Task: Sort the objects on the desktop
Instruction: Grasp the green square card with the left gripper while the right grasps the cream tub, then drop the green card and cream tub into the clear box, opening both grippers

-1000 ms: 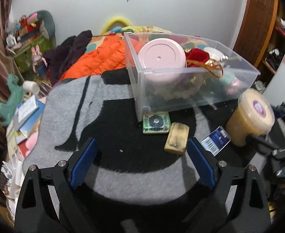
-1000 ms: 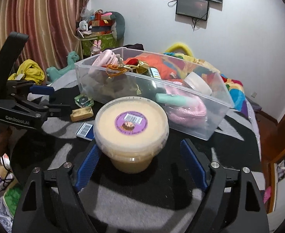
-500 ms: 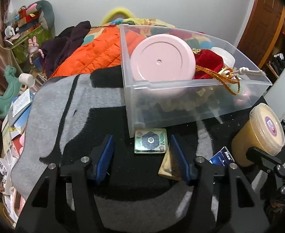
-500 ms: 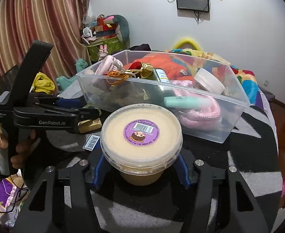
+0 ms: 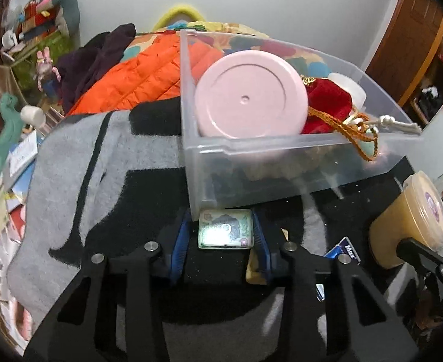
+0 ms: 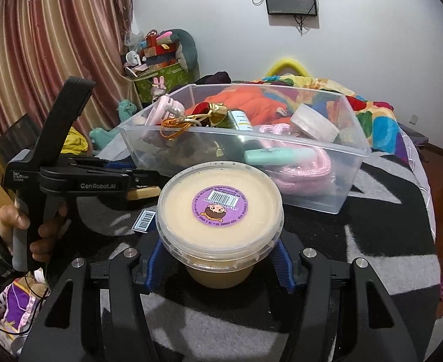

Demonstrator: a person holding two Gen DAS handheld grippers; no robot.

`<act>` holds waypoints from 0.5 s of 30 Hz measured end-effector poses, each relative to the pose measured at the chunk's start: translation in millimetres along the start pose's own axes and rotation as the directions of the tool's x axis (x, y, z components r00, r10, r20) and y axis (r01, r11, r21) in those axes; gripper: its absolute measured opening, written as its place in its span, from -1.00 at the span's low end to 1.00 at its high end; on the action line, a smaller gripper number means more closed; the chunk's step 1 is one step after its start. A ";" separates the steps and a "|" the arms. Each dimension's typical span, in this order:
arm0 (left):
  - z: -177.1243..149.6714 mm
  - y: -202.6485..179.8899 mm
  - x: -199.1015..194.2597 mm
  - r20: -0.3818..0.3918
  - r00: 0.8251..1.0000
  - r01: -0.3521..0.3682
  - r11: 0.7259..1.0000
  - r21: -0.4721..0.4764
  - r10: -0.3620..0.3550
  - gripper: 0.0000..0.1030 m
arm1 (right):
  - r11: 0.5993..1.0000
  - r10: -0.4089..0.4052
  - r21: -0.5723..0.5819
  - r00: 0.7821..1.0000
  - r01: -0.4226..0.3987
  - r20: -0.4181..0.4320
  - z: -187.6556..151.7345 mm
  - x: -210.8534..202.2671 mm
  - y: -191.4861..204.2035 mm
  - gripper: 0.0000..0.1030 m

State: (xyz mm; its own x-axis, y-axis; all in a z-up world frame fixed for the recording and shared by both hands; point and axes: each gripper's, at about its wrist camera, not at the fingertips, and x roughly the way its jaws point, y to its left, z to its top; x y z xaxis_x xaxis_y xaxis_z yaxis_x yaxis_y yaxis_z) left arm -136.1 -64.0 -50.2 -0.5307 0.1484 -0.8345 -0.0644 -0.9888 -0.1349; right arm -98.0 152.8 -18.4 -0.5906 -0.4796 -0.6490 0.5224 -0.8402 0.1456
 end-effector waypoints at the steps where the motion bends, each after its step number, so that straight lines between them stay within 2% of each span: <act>1: -1.5 0.2 -1.8 0.003 1.000 0.005 1.000 -0.001 -0.005 -0.25 | 1.000 -0.001 0.001 1.000 0.001 0.002 -0.3 -1.4 -0.8 0.08; 7: -13.7 2.9 -16.0 0.020 0.999 0.048 0.999 -0.015 -0.048 -0.29 | 1.000 -0.006 0.024 1.000 0.006 0.030 2.8 -13.4 -9.2 0.08; 10: -22.8 0.8 -27.2 0.052 0.997 0.051 0.999 -0.003 -0.051 -0.35 | 0.999 -0.006 0.039 0.999 0.004 0.047 6.0 -18.2 -13.6 0.08; 15: -28.3 -6.4 -46.6 0.110 0.992 0.054 0.998 0.034 -0.057 -0.35 | 0.998 0.002 0.060 0.998 -0.006 0.070 12.0 -21.9 -17.4 0.08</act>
State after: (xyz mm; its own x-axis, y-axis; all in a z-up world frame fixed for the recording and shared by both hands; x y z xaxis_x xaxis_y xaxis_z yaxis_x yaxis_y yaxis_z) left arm -87.1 -64.0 -25.5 -0.6159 0.2020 -0.7615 -0.1220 -0.9794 -0.1611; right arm -101.5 174.8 2.3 -0.6315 -0.4977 -0.5945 0.4882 -0.8509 0.1937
